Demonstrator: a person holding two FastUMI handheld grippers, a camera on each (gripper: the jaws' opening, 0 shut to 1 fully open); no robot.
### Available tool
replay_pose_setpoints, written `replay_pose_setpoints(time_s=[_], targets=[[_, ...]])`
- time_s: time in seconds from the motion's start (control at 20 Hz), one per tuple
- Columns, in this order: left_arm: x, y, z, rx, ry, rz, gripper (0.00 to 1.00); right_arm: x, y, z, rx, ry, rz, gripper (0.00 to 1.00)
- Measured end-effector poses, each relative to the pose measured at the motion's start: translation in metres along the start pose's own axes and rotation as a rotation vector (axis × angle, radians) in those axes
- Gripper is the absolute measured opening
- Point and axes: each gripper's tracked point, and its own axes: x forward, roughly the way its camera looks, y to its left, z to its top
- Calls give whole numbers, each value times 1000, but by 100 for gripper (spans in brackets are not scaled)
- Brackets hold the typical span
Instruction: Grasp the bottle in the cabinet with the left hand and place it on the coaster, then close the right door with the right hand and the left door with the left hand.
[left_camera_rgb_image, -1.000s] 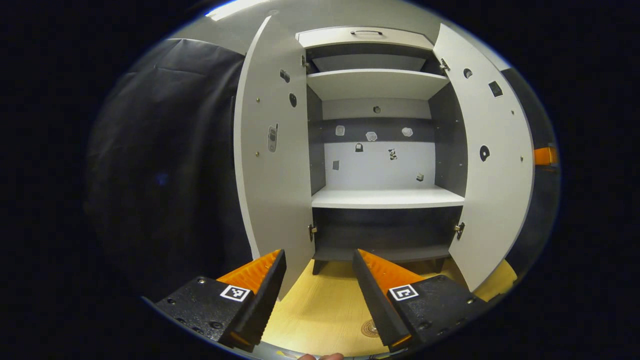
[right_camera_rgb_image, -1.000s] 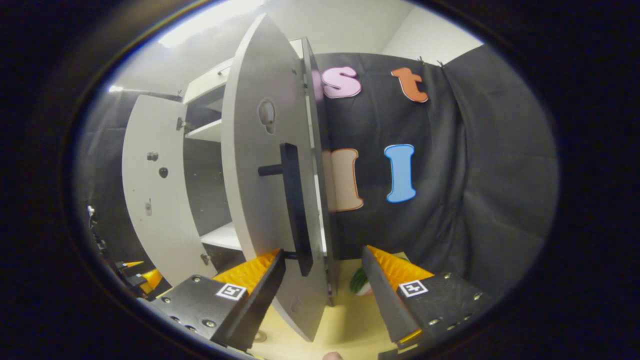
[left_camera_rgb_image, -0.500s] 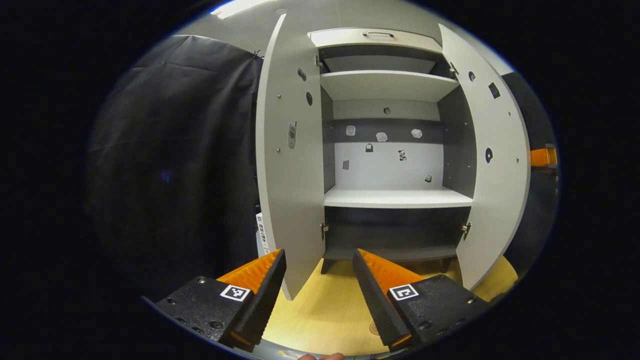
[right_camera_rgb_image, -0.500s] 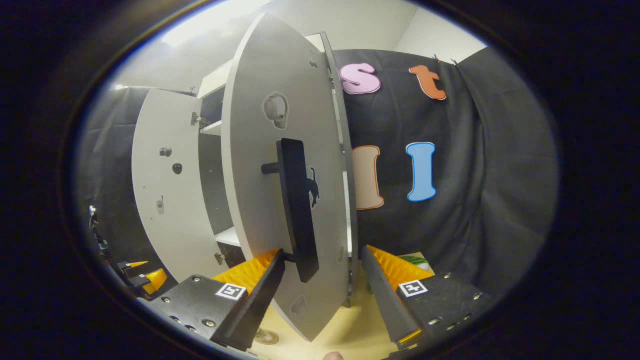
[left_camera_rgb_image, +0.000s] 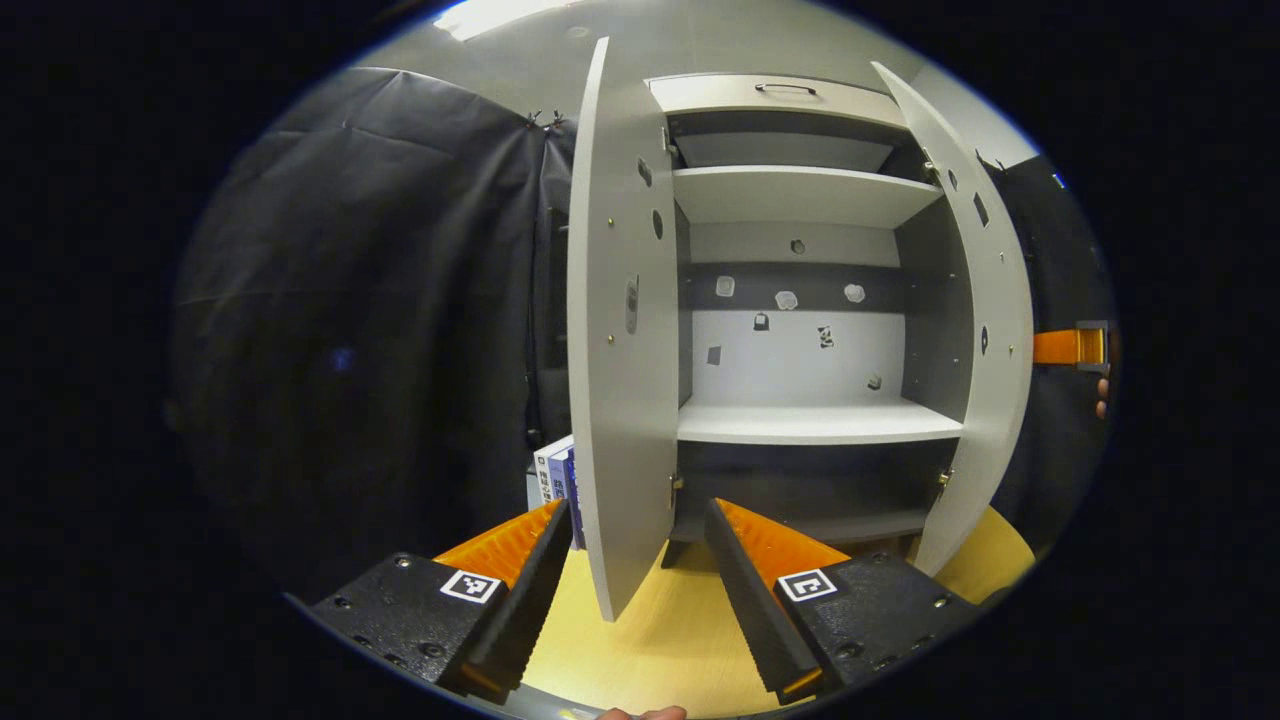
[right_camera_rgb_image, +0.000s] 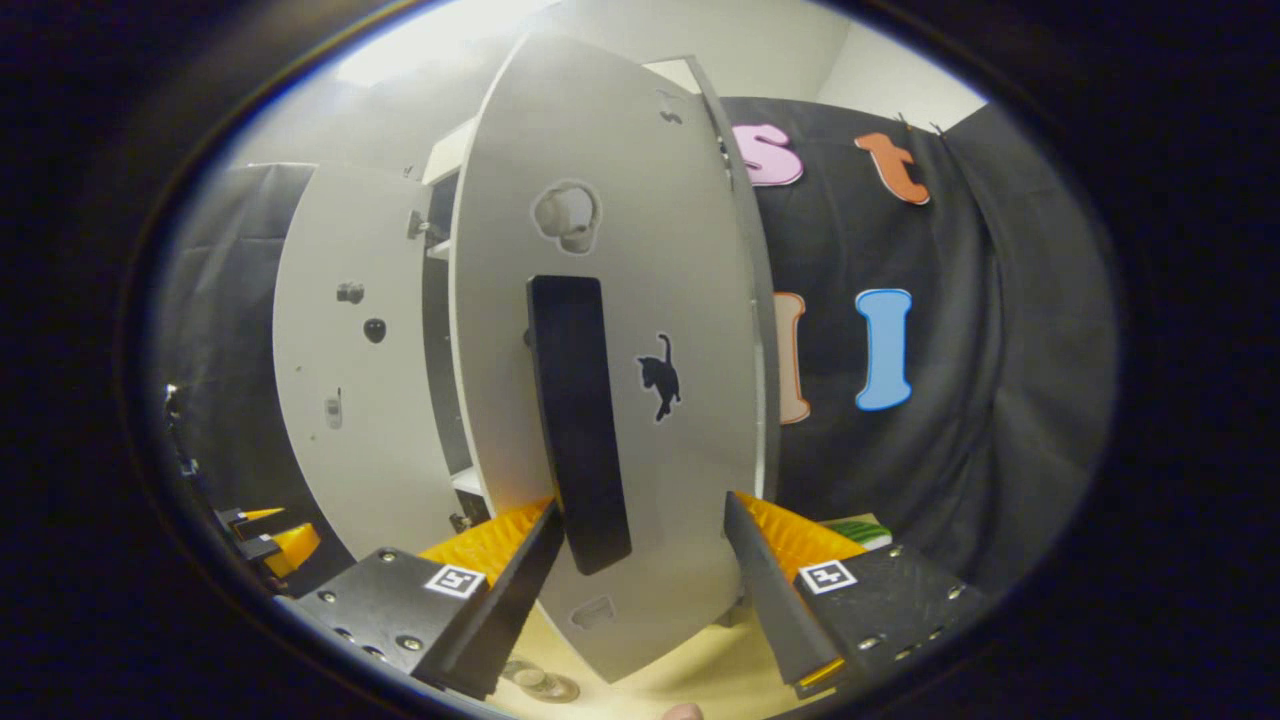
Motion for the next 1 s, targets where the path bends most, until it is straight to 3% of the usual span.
replay_pose_setpoints(time_s=[0.25, 0.5, 1.0], targets=[[7, 23, 14, -7, -19, 14, 86, 43, 32, -2, -28, -15, 14, 99], [14, 46, 23, -41, -27, 29, 86, 81, 57, -4, -34, -41, -20, 98], [34, 107, 36, -51, -34, 49, 86, 113, 65, -6, -54, -65, -99, 97]])
